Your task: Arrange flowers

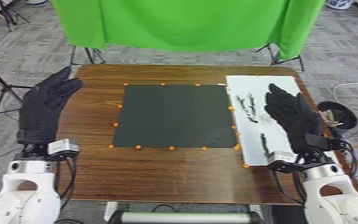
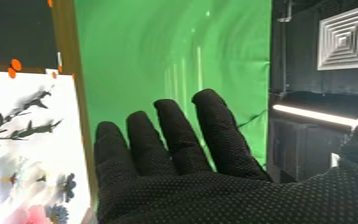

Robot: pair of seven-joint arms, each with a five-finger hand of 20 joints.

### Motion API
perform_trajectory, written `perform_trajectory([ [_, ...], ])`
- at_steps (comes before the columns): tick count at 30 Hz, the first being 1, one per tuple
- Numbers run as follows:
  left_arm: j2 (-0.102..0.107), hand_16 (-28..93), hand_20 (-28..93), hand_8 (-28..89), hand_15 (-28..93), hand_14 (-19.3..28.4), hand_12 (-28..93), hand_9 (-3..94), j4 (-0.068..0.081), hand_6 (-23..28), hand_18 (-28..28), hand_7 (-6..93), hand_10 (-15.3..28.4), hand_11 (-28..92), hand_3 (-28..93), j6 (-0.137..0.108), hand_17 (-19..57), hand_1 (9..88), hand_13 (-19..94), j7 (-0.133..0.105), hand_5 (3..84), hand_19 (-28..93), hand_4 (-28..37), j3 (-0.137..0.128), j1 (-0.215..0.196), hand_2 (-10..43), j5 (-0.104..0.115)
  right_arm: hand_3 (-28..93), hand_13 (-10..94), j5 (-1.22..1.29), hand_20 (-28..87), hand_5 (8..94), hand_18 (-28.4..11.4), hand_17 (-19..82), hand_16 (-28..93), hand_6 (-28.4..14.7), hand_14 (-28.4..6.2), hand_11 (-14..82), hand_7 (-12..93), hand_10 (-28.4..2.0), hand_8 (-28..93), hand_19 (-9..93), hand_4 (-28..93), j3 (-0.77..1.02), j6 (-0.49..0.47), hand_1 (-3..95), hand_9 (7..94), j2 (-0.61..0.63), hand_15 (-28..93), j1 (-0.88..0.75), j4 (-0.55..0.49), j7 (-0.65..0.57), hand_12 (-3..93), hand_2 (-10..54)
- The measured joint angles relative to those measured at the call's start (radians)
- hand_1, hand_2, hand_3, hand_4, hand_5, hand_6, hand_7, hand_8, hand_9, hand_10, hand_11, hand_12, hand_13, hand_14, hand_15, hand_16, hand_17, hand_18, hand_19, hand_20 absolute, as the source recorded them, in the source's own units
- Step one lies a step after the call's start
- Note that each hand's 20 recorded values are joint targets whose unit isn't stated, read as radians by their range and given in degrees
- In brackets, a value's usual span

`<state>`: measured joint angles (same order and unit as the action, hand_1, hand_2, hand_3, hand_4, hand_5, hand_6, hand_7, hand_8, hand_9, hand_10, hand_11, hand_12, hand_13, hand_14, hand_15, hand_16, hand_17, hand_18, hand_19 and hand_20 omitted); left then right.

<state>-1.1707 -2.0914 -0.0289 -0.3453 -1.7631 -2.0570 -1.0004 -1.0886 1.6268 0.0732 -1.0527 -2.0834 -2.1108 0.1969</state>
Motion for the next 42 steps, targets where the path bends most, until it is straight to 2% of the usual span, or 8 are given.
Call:
perform_trajectory([
  [12,-0.007,-2,19,-6,18,16.4,10,48.1,0.000,2.7,10.1,10.1,14.3,16,69,0.000,10.0,17.9,38,0.006,49.5,5,-28.3,0.004,0.000,-1.9,0.038,72,22,-0.002,16,36.5,-14.9,15,4,-3.6,-13.8,2.7,7,-14.4,-8,3,-21,0.004,-0.006,5.4,33.6,0.000,4,-0.007,-0.006,-0.012,8.7,-5.2],
  [15,-0.007,-2,19,-6,18,16.4,10,48.1,0.000,2.7,10.2,10.3,14.3,17,69,0.000,9.9,18.2,38,0.007,49.5,5,-28.3,0.004,-0.001,-2.0,0.038,71,30,-0.015,23,38.6,-17.0,23,7,-4.3,-17.9,3.9,9,-14.8,-8,13,-17,0.014,-0.007,12.9,38.6,0.000,9,-0.009,-0.017,-0.039,11.5,-9.0],
  [20,-0.006,-1,19,-6,19,17.1,11,48.3,0.000,2.7,10.2,10.4,14.3,17,69,0.000,9.9,18.7,39,0.013,49.6,5,-28.3,0.005,-0.002,-1.9,0.043,72,58,-0.177,38,46.8,-16.7,37,16,-5.3,-15.7,10.3,13,-15.4,-9,43,-18,0.007,0.087,23.1,53.1,0.010,19,-0.009,-0.089,-0.219,13.8,-9.5],
  [23,-0.005,-1,19,-6,22,17.8,11,48.9,-0.001,2.8,10.3,10.3,14.4,18,68,0.000,10.3,18.8,40,0.025,49.6,5,-28.3,0.003,-0.006,-1.8,0.016,70,69,-0.376,40,52.6,-16.1,44,18,-5.6,-13.0,13.3,14,-16.5,-9,58,-19,-0.040,0.236,26.9,61.0,0.042,27,0.001,-0.155,-0.398,15.2,-9.5],
  [29,-0.005,-2,19,-6,23,18.3,11,49.5,-0.001,3.0,10.5,10.3,14.9,18,67,0.002,10.5,17.8,41,0.057,49.6,6,-28.3,-0.008,-0.028,-0.7,-0.166,53,77,-0.602,32,59.5,-11.8,56,19,-8.3,-11.3,13.2,11,-18.0,-7,68,-27,-0.079,0.263,31.4,68.1,0.092,31,0.034,-0.202,-0.626,15.7,-9.5],
  [31,-0.006,-2,19,-6,23,18.5,11,49.5,-0.001,3.0,10.6,10.2,14.9,18,67,0.006,10.5,17.4,41,0.066,49.6,6,-28.3,-0.009,-0.034,-0.5,-0.165,34,82,-0.663,29,63.3,-9.5,61,19,-9.1,-10.6,13.2,10,-18.6,-7,70,-28,-0.081,0.182,38.6,73.0,0.097,30,0.044,-0.206,-0.691,15.1,-9.5],
  [34,-0.007,-2,19,-6,24,18.7,11,49.6,-0.001,3.0,10.6,10.2,14.9,18,67,0.008,10.5,17.2,41,0.072,49.6,6,-28.3,-0.009,-0.043,-0.5,-0.140,56,86,-0.794,25,65.0,-8.2,63,19,-9.3,-9.8,13.3,10,-18.4,-7,72,-28,-0.102,0.039,29.0,76.5,0.102,30,0.051,-0.212,-0.795,14.4,-9.5],
  [42,-0.015,-2,19,-6,24,18.7,11,49.7,-0.001,2.9,10.7,10.2,15.0,18,67,0.017,10.6,16.9,41,0.079,49.5,6,-28.3,-0.009,-0.054,-0.4,-0.128,60,88,-0.988,24,66.8,-7.3,65,20,-8.8,-8.4,14.2,11,-17.6,-7,75,-28,-0.165,-0.028,29.8,79.2,0.101,30,0.043,-0.201,-0.922,14.6,-9.5],
])
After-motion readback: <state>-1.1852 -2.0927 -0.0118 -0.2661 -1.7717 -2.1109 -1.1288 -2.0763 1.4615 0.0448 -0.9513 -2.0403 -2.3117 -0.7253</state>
